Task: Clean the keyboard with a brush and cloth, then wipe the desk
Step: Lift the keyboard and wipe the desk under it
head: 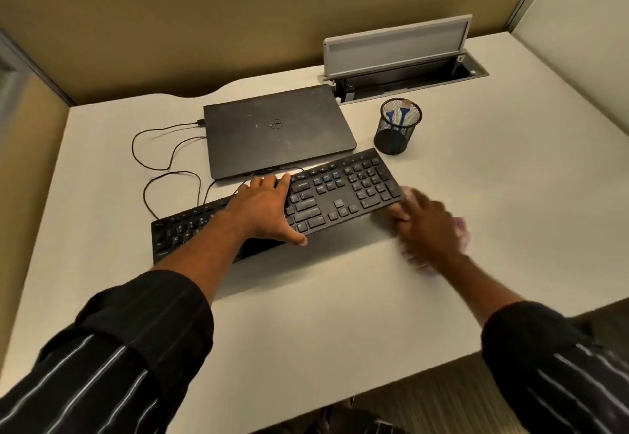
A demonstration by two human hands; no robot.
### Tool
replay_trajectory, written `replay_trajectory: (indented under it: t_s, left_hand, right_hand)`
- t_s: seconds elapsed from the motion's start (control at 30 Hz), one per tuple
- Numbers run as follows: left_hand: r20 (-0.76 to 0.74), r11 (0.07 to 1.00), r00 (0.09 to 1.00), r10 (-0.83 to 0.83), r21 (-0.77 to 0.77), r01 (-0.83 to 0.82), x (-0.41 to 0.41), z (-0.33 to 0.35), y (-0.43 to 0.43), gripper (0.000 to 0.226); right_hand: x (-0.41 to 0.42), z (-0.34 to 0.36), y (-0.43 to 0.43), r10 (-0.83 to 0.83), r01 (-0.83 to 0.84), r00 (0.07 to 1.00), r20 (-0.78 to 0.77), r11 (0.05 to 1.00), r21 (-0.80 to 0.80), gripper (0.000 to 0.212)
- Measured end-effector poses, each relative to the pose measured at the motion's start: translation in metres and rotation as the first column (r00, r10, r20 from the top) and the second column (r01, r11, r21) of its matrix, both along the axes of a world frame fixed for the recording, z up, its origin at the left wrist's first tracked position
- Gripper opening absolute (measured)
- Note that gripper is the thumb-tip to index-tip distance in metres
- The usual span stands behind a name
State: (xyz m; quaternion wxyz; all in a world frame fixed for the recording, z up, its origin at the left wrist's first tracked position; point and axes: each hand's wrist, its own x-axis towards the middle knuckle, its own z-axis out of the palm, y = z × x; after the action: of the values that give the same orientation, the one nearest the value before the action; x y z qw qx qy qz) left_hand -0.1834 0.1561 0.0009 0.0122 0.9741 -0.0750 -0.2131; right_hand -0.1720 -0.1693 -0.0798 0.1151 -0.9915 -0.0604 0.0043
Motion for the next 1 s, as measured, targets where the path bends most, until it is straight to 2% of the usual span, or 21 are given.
replay_trajectory:
  t_s: [0.07,0.13,0.27,0.37,0.5,0.6,0.67,0.73,0.8,1.0]
  left_hand:
    - [0.008,1.0,1.0,0.008,-0.016,-0.007,-0.002,0.001,0.004,0.14]
    - [0.01,1.0,1.0,0.001,-0.021,-0.001,-0.005,0.002,0.006,0.14]
    - [0.008,0.999,1.0,-0.027,-0.018,0.027,-0.011,0.001,0.009,0.141]
    - [0.019,0.999,0.999,-0.039,-0.021,0.039,-0.014,0.003,0.013,0.14]
    - [0.02,0.999,0.999,-0.048,-0.017,0.048,-0.019,0.009,0.022,0.138]
    - [0.03,0.999,0.999,-0.04,-0.012,0.041,-0.022,0.011,0.031,0.139]
    - [0.031,1.0,0.999,-0.028,-0.012,0.029,-0.025,0.013,0.038,0.139]
    - [0.033,1.0,0.999,-0.023,-0.008,0.023,-0.026,0.014,0.042,0.139]
    - [0.03,1.0,0.999,-0.02,-0.009,0.02,-0.028,0.015,0.046,0.14]
    - [0.031,1.0,0.999,-0.028,-0.002,0.028,-0.036,0.014,0.054,0.141]
  right_hand:
    - [0.008,-0.008,-0.021,-0.025,0.024,1.0,-0.014,0.994,-0.108,0.064]
    - [0.009,-0.02,-0.017,-0.017,0.01,0.999,-0.042,0.987,-0.158,0.072]
    - [-0.017,-0.023,0.034,0.064,-0.075,0.995,-0.075,0.985,-0.155,0.06]
    - [-0.043,-0.024,0.078,0.133,-0.159,0.979,-0.157,0.973,-0.169,0.056]
    - [-0.067,-0.009,0.108,0.225,-0.234,0.963,-0.145,0.971,-0.046,0.036]
    - [-0.046,-0.002,0.076,0.05,-0.048,0.996,-0.08,0.998,0.027,0.026]
    - [-0.026,-0.003,0.045,-0.103,0.103,0.994,-0.026,0.994,0.019,0.042]
    - [-0.015,-0.012,0.032,-0.17,0.166,0.984,-0.05,0.983,-0.076,0.058]
    - [-0.017,-0.017,0.047,-0.126,0.114,0.987,-0.096,0.986,-0.119,0.066]
    - [-0.082,-0.009,0.163,0.077,-0.103,0.971,-0.227,0.989,-0.104,0.064]
